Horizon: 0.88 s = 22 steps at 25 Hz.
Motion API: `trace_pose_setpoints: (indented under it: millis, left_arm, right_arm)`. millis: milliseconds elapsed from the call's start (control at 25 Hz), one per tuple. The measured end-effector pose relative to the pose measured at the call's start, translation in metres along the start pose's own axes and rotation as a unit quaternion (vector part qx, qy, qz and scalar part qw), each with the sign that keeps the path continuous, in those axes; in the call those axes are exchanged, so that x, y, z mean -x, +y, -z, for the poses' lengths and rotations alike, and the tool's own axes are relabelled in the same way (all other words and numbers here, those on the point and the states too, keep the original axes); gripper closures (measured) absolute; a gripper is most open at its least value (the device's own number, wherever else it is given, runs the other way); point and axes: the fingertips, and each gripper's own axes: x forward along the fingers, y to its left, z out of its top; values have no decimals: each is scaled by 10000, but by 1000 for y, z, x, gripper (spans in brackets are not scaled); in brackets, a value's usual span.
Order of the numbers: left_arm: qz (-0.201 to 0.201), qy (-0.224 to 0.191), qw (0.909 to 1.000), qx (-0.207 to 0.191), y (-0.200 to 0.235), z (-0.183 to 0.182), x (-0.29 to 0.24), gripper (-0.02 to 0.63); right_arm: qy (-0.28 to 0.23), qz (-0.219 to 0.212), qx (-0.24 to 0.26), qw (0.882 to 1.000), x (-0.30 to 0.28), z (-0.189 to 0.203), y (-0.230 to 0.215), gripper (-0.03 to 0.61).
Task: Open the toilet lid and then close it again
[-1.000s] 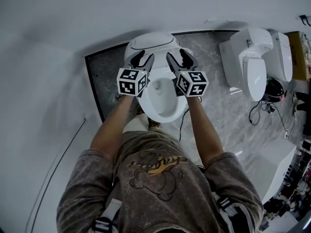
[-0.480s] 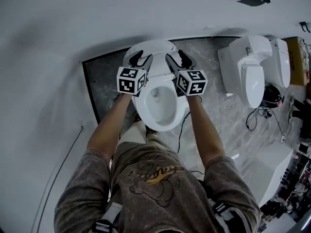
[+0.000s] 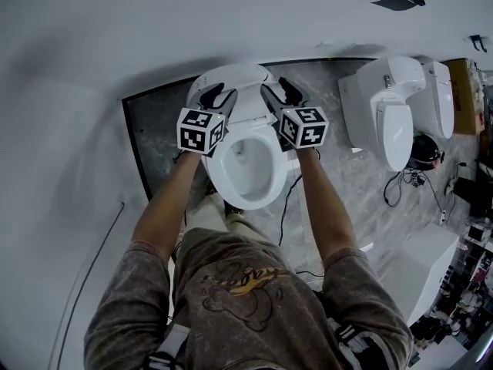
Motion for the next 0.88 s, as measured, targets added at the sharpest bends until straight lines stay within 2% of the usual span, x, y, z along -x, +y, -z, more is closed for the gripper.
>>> trace_pose_setpoints:
  millis: [120,320,680,880]
  left_arm:
    - [-15,-12,10000,-73,-11,3,7,466]
    - [-248,-94,9996,113,-34,12,24,466]
    - [-657,-140,9977,80,-97,51,66,449]
    - [-935,-31,9956,101,-127,86,95,440]
  right_arm:
    - [16,-56,67,10000,11,2,3,337]
    - [-51,-299,134,9995,39,12,9,354]
    - [-99,-921,199,9955,109,51,27,380]
    - [-3,-1020,264,9944,146,86,47,380]
